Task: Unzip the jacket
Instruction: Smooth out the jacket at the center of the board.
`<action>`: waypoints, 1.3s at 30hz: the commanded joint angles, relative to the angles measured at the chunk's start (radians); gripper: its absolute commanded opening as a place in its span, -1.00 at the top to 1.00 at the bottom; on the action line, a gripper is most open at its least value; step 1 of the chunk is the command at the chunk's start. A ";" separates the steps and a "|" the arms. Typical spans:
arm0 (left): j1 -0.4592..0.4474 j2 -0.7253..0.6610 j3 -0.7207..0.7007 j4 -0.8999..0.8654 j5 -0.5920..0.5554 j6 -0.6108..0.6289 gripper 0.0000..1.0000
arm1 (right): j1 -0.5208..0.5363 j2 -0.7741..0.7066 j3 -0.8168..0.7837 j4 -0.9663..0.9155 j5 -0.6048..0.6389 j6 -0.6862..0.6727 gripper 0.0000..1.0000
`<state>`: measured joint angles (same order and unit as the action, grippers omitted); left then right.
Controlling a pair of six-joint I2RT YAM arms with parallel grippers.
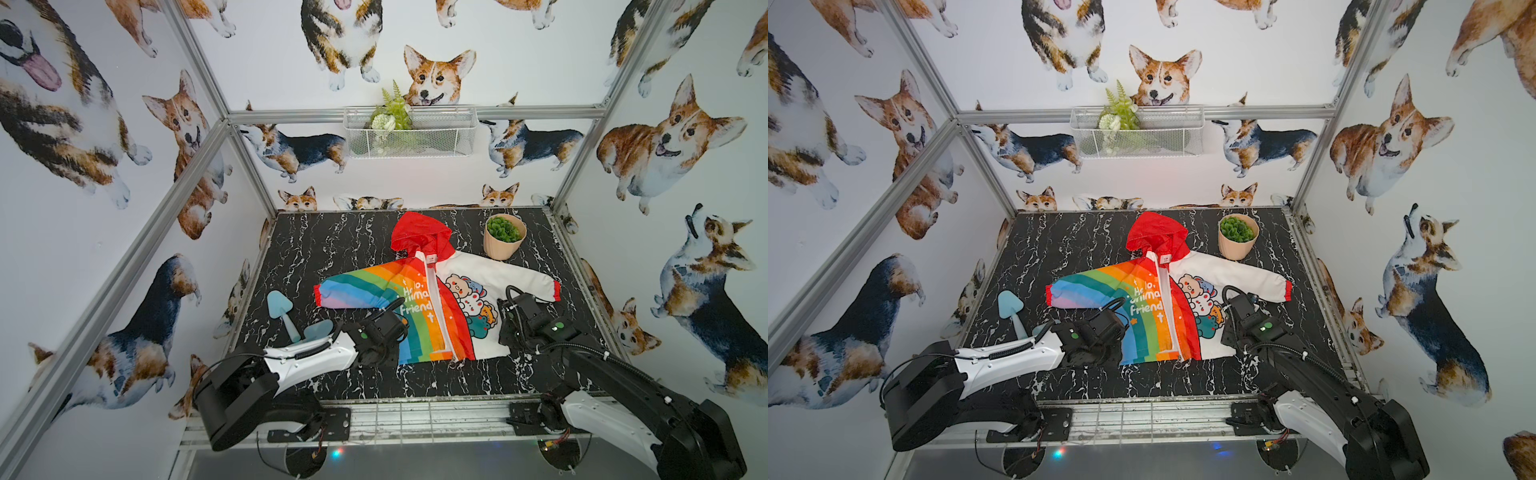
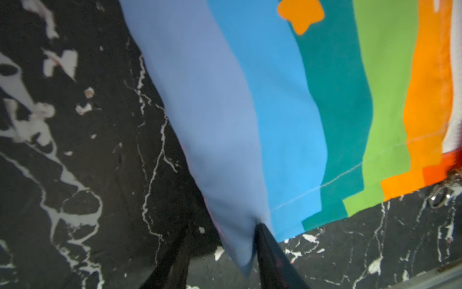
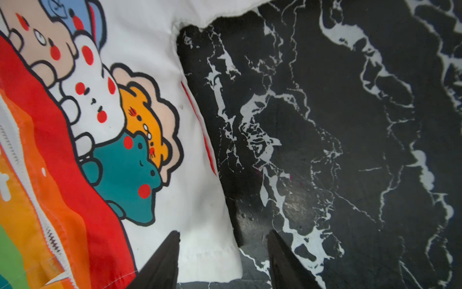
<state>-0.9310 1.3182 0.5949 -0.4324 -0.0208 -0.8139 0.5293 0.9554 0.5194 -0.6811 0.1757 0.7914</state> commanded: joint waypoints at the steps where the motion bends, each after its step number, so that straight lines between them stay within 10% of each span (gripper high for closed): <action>1: -0.012 -0.004 -0.013 -0.013 -0.019 -0.037 0.44 | -0.002 0.015 -0.018 0.031 -0.038 0.031 -0.09; 11: -0.029 -0.139 -0.102 -0.017 0.034 -0.053 0.86 | -0.001 0.059 -0.008 0.057 -0.047 0.003 0.10; 19: -0.031 -0.229 -0.161 -0.031 0.060 -0.048 0.13 | -0.001 0.054 0.016 0.053 -0.053 -0.020 0.15; 25: -0.011 -0.339 -0.062 -0.172 -0.058 0.021 -0.23 | 0.022 -0.004 0.000 0.248 -0.308 -0.112 0.37; 39: 0.503 -0.046 0.242 0.158 0.197 0.286 0.11 | 0.361 0.311 0.100 0.497 -0.435 -0.072 0.55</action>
<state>-0.4782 1.1740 0.7837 -0.4435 0.0750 -0.5755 0.8547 1.2121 0.5907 -0.2810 -0.2146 0.6781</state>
